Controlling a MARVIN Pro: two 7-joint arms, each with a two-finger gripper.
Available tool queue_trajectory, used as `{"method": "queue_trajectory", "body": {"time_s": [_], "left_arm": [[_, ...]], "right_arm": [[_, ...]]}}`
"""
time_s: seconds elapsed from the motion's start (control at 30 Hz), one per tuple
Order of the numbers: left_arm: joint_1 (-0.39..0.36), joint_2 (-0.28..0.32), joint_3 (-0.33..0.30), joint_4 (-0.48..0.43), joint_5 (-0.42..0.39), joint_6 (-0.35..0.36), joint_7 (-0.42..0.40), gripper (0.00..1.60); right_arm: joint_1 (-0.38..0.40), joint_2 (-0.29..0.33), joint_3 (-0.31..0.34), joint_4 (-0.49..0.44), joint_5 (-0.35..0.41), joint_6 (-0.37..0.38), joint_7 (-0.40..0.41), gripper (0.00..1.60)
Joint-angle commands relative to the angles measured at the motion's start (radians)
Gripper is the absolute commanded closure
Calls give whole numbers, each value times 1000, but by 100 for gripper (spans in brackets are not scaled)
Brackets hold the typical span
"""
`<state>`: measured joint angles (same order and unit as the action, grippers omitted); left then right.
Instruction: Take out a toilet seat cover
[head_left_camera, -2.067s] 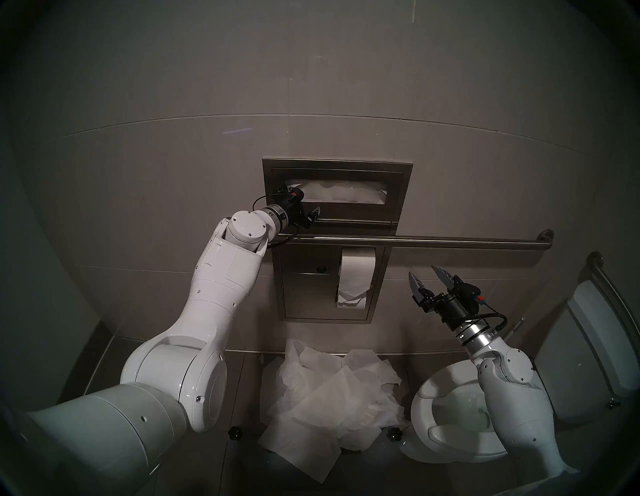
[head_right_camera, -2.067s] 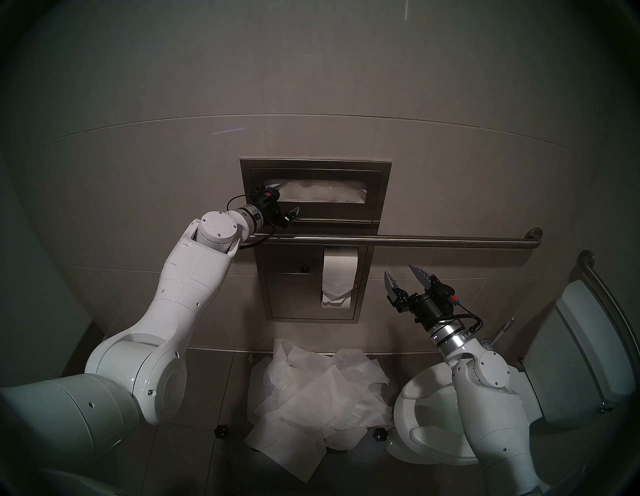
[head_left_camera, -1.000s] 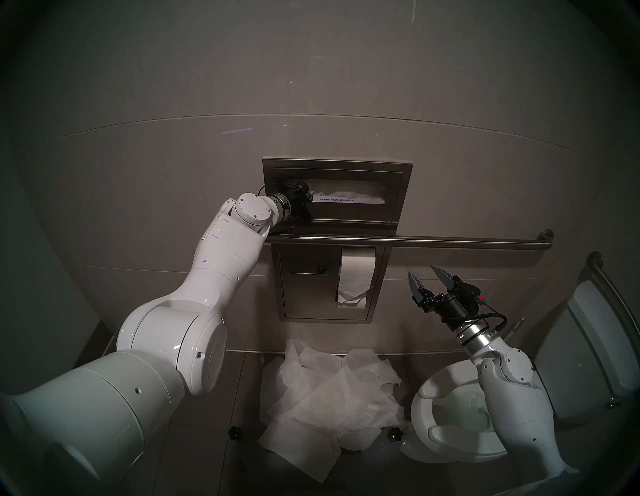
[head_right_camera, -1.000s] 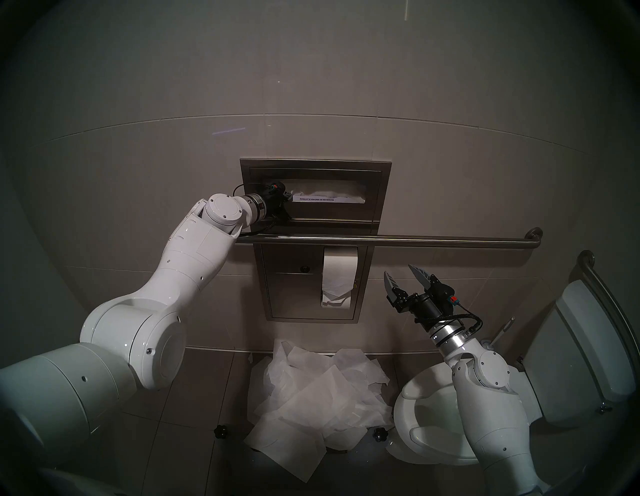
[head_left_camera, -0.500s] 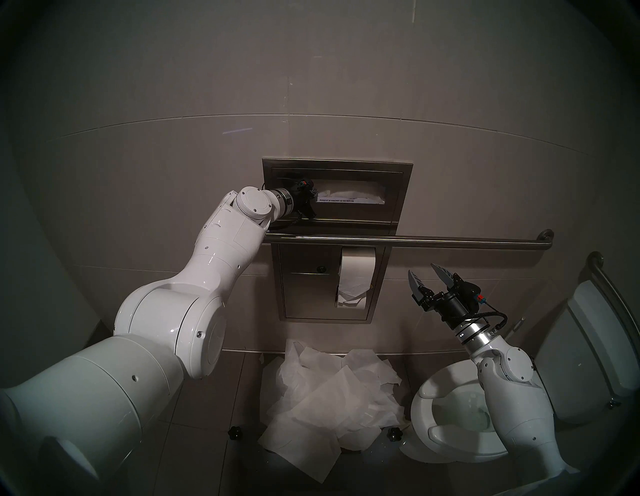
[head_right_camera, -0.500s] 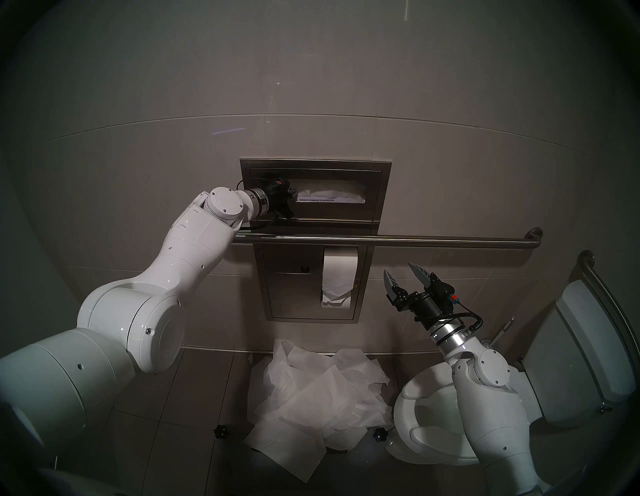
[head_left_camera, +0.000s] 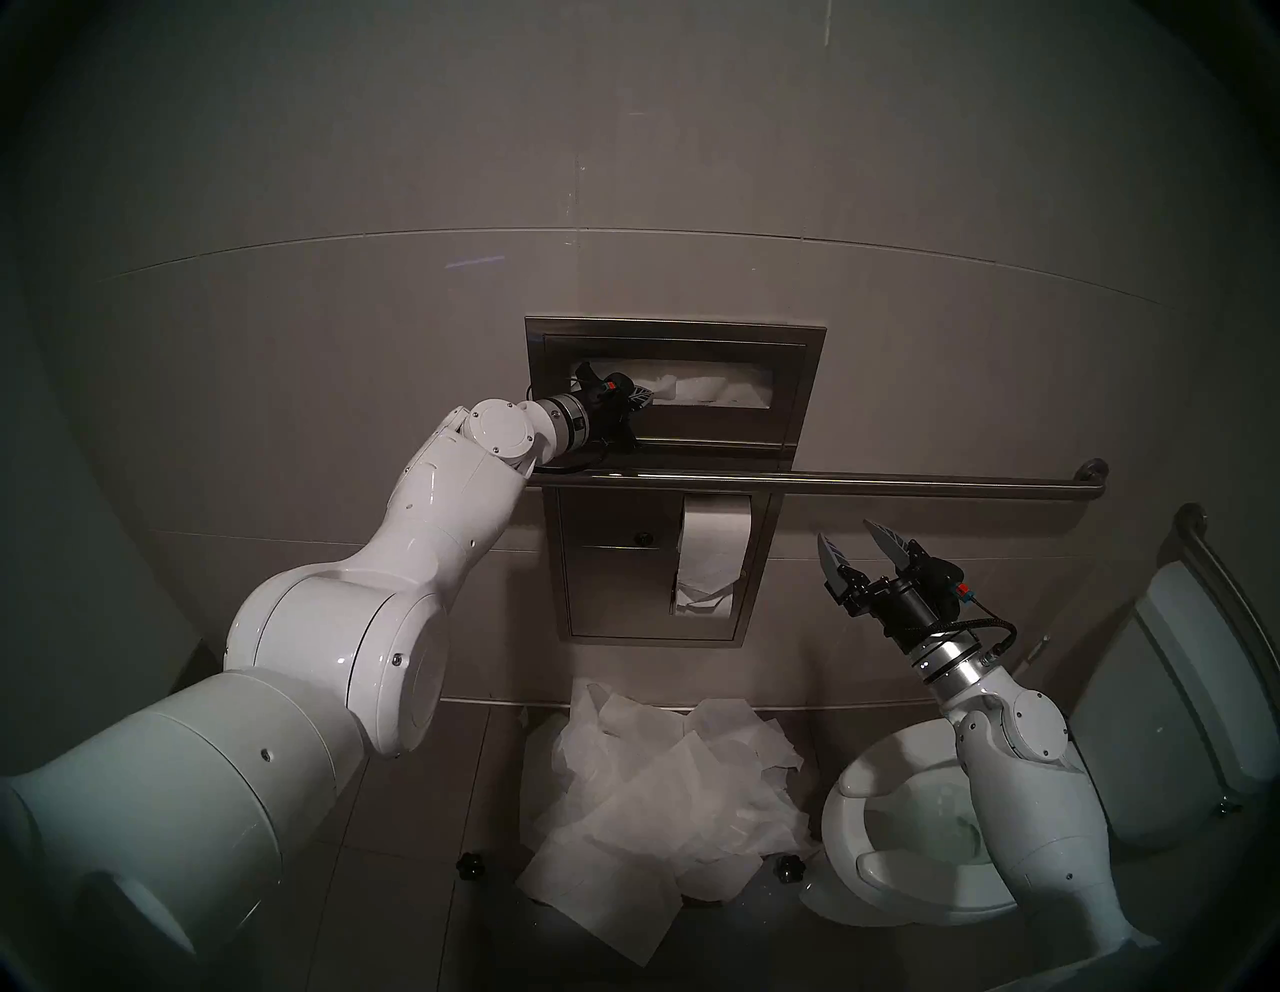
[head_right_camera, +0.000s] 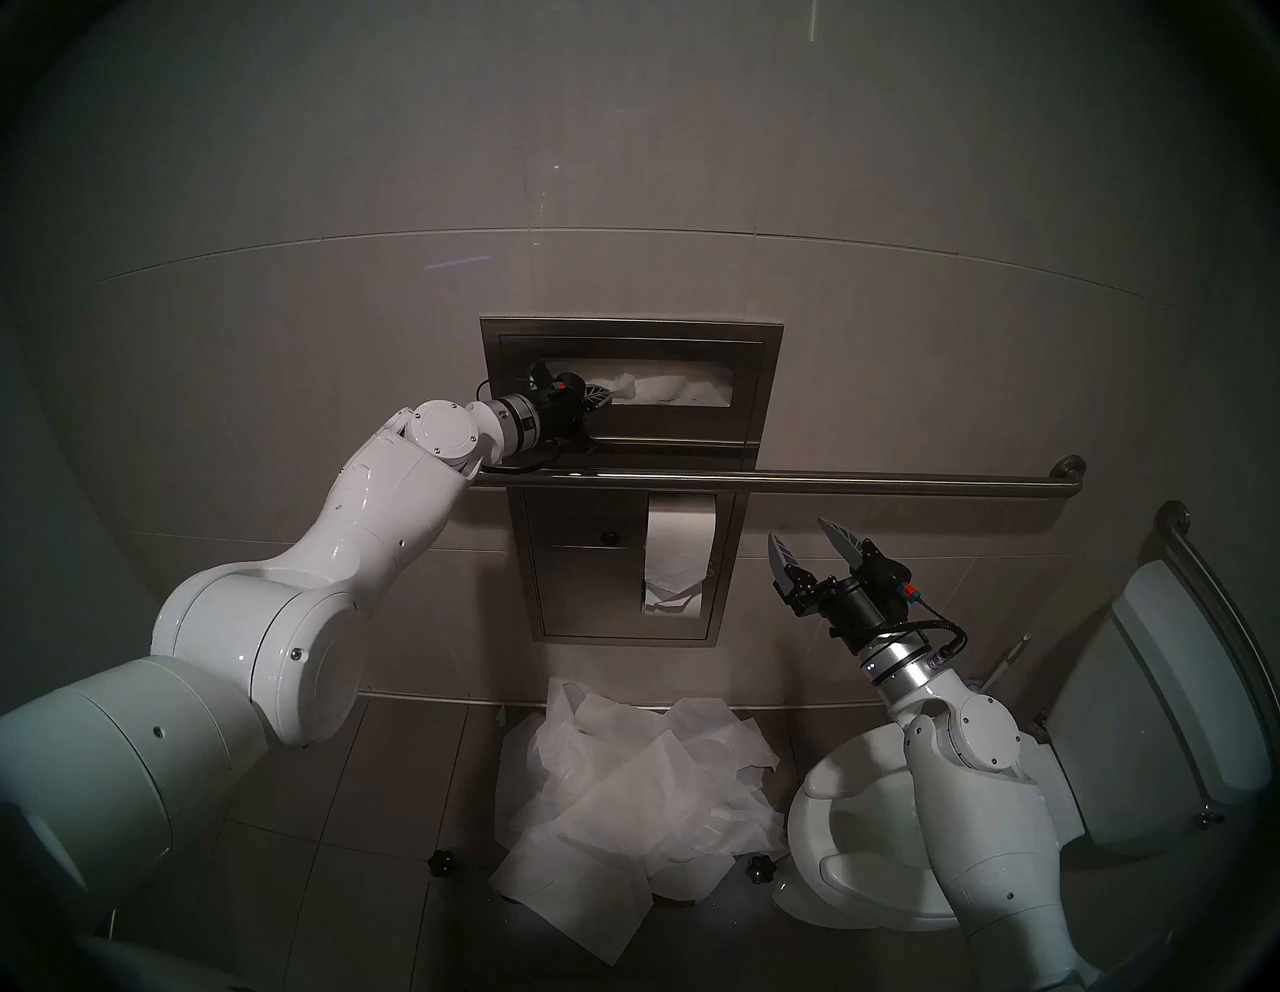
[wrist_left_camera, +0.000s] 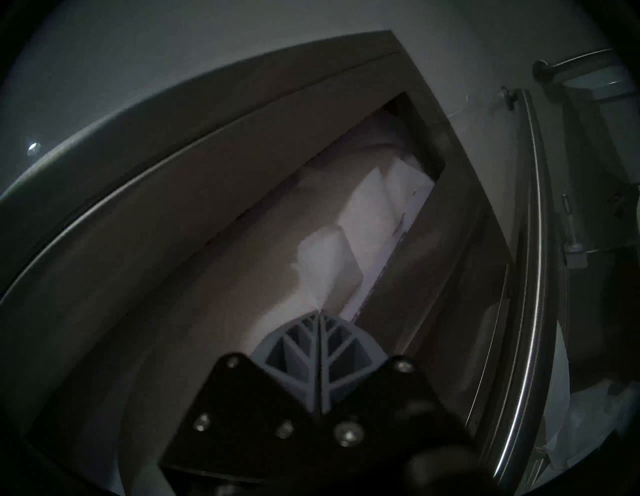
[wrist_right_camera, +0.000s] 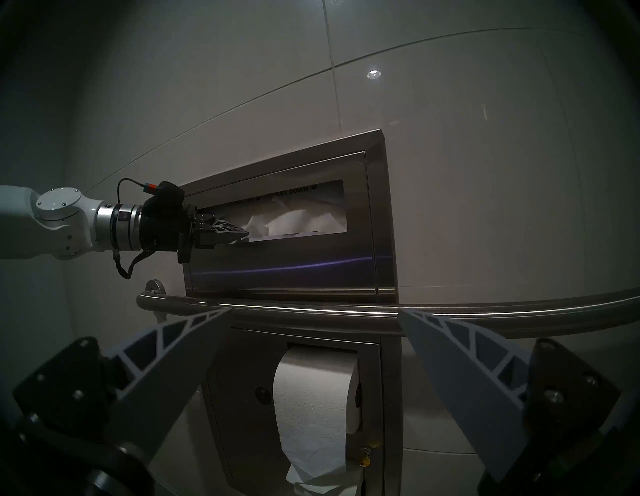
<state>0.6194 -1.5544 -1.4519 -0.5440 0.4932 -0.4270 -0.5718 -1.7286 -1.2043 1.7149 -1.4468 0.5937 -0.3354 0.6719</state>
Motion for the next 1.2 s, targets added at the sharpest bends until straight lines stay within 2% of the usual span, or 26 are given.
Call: {"method": "queue_trajectory", "body": {"time_s": [0.0, 0.13, 0.2, 0.23, 0.6, 0.93, 0.97, 1.17], "left_arm": [[1, 11, -47, -76, -63, -102, -3, 160], [50, 7, -61, -119, -89, -132, -41, 160], [84, 7, -64, -170, -96, -129, -57, 160], [77, 6, -69, -153, -104, -140, -61, 160], [168, 13, -103, -295, -125, -109, -97, 160], [207, 28, -121, -385, -130, -135, -120, 160], [225, 30, -125, -416, -132, -127, -125, 160], [265, 50, -151, -470, -144, -121, -134, 160]], "right_arm": [[15, 2, 7, -40, 0, -7, -5, 0], [13, 3, 6, -44, -1, -6, -11, 0], [12, 3, 5, -45, -1, -6, -13, 0], [12, 3, 5, -45, -1, -6, -13, 0], [12, 6, 2, -46, 0, -6, -19, 0], [12, 6, 1, -44, 0, -7, -20, 0], [12, 6, 1, -44, 0, -7, -20, 0], [12, 6, 2, -44, 0, -7, -18, 0]]}}
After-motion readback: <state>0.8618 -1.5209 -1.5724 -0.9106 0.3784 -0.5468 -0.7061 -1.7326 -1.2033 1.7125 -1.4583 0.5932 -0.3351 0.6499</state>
